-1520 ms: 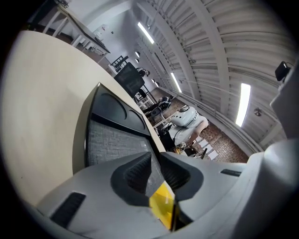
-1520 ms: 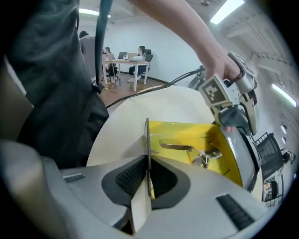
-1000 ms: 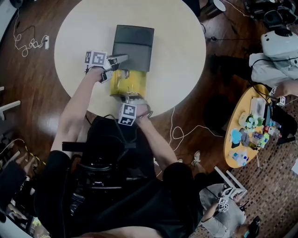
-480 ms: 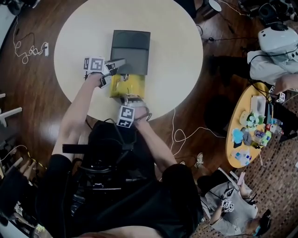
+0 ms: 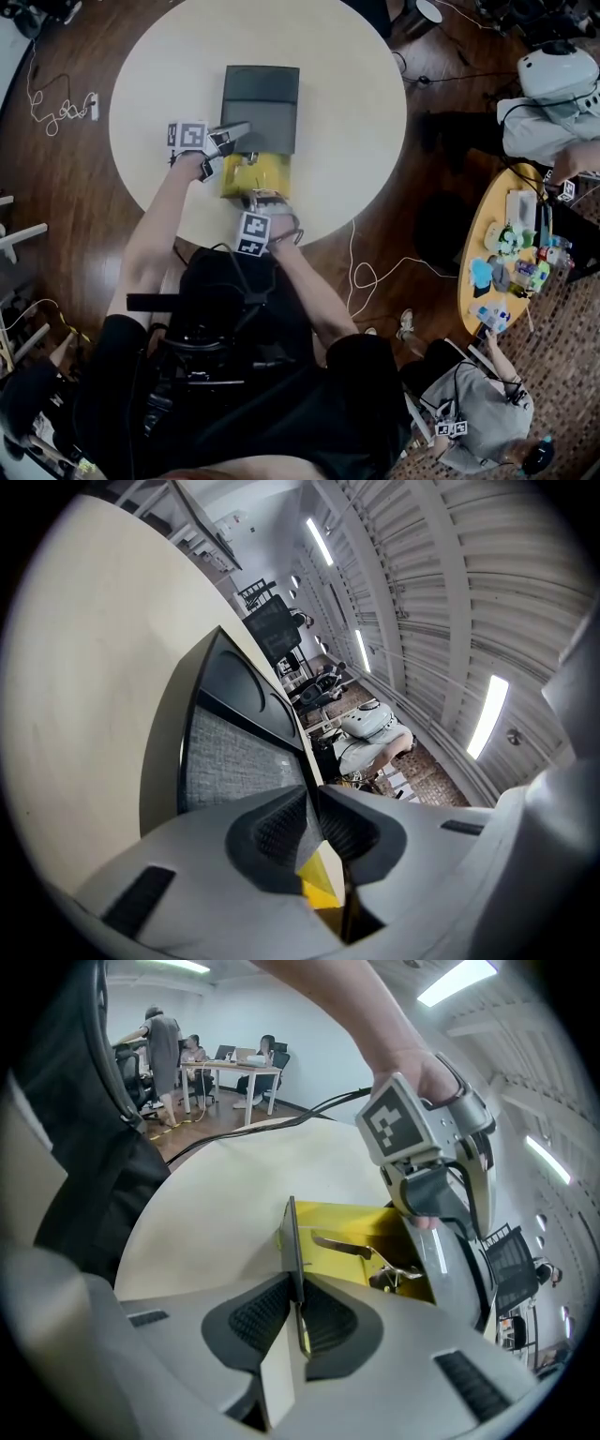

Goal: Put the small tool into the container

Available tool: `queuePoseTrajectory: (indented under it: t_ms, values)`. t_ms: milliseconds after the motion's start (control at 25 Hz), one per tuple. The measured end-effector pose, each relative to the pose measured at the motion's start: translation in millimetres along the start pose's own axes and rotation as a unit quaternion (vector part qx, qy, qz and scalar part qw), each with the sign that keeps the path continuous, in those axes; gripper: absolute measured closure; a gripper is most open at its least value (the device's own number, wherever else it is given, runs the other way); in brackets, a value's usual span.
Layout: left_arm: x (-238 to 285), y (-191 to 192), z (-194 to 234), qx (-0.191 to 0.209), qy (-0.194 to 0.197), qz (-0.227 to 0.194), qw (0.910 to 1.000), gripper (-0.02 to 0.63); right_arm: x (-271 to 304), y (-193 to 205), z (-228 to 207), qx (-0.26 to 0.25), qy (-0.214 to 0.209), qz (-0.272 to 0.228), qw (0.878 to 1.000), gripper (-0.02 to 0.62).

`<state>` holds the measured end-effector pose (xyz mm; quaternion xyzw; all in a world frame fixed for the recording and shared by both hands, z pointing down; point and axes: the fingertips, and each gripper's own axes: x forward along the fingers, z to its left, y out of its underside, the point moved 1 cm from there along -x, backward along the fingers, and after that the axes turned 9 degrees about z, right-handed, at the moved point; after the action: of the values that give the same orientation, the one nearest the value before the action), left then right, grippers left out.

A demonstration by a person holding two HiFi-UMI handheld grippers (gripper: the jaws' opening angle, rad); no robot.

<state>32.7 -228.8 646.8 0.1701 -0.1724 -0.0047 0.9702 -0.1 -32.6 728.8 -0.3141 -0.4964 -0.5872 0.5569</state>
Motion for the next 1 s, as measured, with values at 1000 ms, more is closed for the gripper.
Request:
queuePoseTrajectory:
  t_ms: [1000]
  values:
    - [1.0, 0.6, 4.3, -0.019, -0.009, 0.008, 0.9998, 0.572, -1.9, -1.4, 13.4, 0.006, -0.011, 0.005, 1.0, 0.549]
